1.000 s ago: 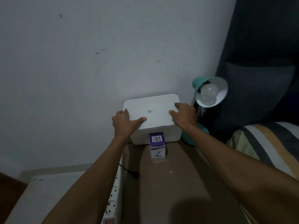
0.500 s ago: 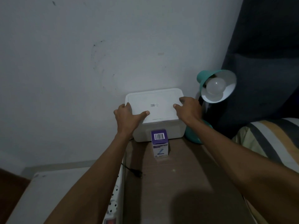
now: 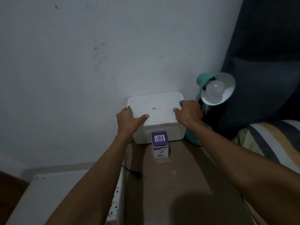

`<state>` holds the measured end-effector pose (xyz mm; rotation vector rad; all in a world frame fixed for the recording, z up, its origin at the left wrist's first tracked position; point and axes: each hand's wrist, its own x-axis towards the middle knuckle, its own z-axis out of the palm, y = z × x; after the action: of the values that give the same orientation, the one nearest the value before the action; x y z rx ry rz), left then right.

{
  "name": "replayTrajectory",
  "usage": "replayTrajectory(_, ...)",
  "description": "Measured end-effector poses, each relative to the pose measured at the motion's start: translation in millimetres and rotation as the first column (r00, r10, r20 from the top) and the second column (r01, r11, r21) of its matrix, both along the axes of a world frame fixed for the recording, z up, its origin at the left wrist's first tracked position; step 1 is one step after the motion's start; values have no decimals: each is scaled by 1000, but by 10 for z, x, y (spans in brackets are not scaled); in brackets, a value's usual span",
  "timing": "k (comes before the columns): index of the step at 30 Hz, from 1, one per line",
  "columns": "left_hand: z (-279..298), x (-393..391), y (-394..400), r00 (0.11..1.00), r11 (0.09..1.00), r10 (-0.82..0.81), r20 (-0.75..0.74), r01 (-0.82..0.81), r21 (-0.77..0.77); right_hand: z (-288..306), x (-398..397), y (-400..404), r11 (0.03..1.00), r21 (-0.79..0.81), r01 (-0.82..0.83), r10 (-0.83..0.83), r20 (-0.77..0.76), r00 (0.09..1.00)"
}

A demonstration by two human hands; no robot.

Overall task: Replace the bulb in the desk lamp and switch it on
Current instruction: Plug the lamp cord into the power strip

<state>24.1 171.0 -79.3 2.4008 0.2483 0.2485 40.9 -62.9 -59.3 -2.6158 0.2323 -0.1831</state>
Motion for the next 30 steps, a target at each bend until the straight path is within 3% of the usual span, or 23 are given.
replayTrajectory(4, 23, -221, 126, 1000, 999, -23, 7, 23, -36, 118, -131, 175, 998, -5, -70, 70, 173, 982)
replayTrajectory(8, -40, -705, 330, 998, 995, -8, 65, 15, -96, 254, -427, 554, 962, 117, -247, 205, 288, 935)
replayTrajectory(12, -304, -1224, 583, 998, 999, -5, 69, 7, -33, 231, -805, 988, 923, 163, -350, 313, 213, 926)
replayTrajectory(16, -707, -1639, 811, 998, 1000, -28, -52, 28, -12, 13, -1140, 1352, 886, 153, -438, 430, 83, 899)
replayTrajectory(21, -1037, -2139, 763, 990, 978, -96, -104, 75, -193, -499, -1491, 1543, 895, 49, -444, 445, -186, 876)
replayTrajectory(27, -1403, -2277, 754, 989, 936, -110, -99, 70, -344, -999, -1713, 1670, 885, -172, -433, 395, -213, 894)
replayTrajectory(30, -1458, -2264, 746, 991, 931, -87, -106, 43, -363, -1104, -1721, 1742, 884, -206, -418, 387, -177, 905)
